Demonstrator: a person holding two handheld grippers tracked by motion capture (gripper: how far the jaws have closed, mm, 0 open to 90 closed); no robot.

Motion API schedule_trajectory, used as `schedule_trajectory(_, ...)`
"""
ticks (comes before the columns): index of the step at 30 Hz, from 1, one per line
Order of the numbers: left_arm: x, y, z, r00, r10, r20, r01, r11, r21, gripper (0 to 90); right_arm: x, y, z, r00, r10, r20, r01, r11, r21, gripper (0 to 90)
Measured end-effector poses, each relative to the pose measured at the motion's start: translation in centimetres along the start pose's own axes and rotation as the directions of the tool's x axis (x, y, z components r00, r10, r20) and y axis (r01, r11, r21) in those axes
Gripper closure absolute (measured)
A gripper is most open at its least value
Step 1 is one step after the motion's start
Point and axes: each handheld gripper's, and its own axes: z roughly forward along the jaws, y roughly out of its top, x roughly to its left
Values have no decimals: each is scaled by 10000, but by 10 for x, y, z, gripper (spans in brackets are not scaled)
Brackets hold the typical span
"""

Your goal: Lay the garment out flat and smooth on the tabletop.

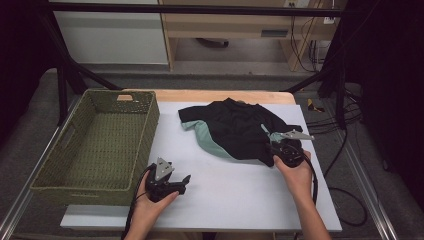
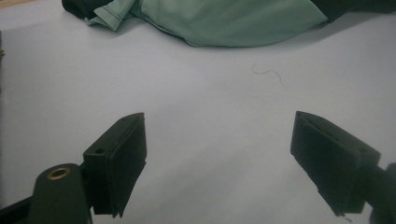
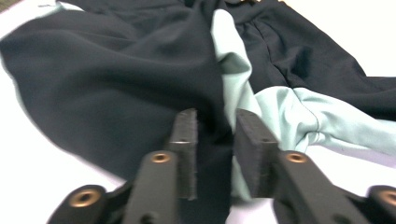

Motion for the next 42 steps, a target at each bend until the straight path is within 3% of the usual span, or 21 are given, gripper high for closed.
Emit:
schedule_trajectory(6, 3, 0, -1, 9999, -89, -77, 88, 9999, -84, 188, 19, -15, -28, 9994, -233, -260, 220, 9987, -467, 562)
schedule_trajectory(13, 3, -1, 0, 9999, -104, -96, 104, 9999, 3, 188, 48, -25, -37, 9958, -698, -600, 651, 9949, -775, 573)
schedule_trajectory(21, 0, -1, 1, 10000, 34, -29, -33, 10000, 36, 187, 70, -19, -11, 9862, -1297, -1029, 1268, 9913, -343, 588)
schedule_trajectory(31, -2, -1, 1, 9998, 181, -39, -180, 9998, 102, 188, 87, -5, 24, 9781, -1955, -710, 1953, 9807, -93, 584)
schedule_trajectory(42, -5, 0, 2, 9997, 253, -14, -253, 9996, 112, 187, 91, 0, 47, 9793, -1971, -462, 1985, 9797, 270, 505)
